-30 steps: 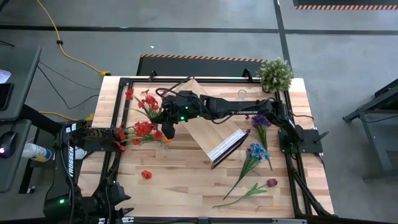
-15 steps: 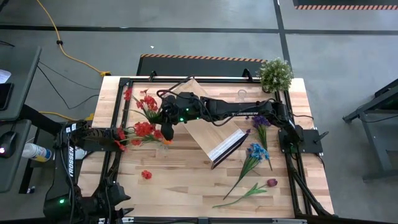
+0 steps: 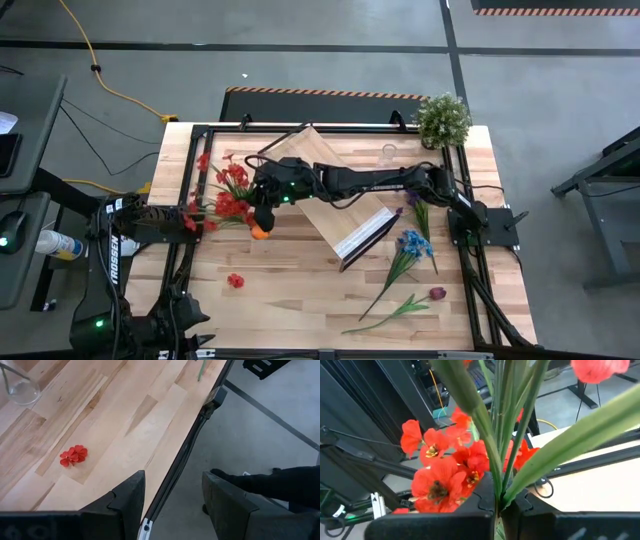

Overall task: Pick and place flowers into a vace then onto a shelf
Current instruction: Put the red flowers into the bottom transparent vase

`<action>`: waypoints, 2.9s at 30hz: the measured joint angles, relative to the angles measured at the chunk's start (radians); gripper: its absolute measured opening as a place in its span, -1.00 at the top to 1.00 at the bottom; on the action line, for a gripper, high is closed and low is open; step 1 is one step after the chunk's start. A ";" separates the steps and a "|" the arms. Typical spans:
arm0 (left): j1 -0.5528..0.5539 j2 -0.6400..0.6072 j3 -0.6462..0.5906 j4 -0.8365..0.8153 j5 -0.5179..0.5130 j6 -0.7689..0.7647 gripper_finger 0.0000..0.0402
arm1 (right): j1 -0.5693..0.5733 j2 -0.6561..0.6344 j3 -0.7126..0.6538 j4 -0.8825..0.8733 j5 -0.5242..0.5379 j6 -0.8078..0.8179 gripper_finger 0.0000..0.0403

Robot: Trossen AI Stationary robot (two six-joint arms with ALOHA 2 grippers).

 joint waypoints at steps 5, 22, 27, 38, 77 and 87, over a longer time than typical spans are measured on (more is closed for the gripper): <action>0.000 0.000 -0.001 0.000 0.000 0.000 -0.14 | -0.002 0.000 0.000 -0.041 0.010 -0.002 1.00; 0.000 0.000 -0.001 -0.001 0.000 0.000 -0.14 | -0.003 0.000 0.000 -0.082 -0.072 0.024 0.79; 0.000 0.000 -0.001 -0.001 0.000 -0.001 -0.14 | -0.003 0.000 0.000 -0.082 -0.078 0.045 0.66; 0.000 0.000 -0.001 -0.001 0.000 0.000 -0.14 | -0.005 0.000 0.000 -0.114 -0.155 0.047 0.23; 0.000 0.000 -0.001 -0.001 0.026 0.000 -0.14 | -0.024 0.000 0.003 -0.214 -0.468 0.021 0.12; 0.000 0.000 0.000 -0.002 0.026 0.000 -0.14 | -0.034 0.000 0.003 -0.179 -0.468 0.030 0.13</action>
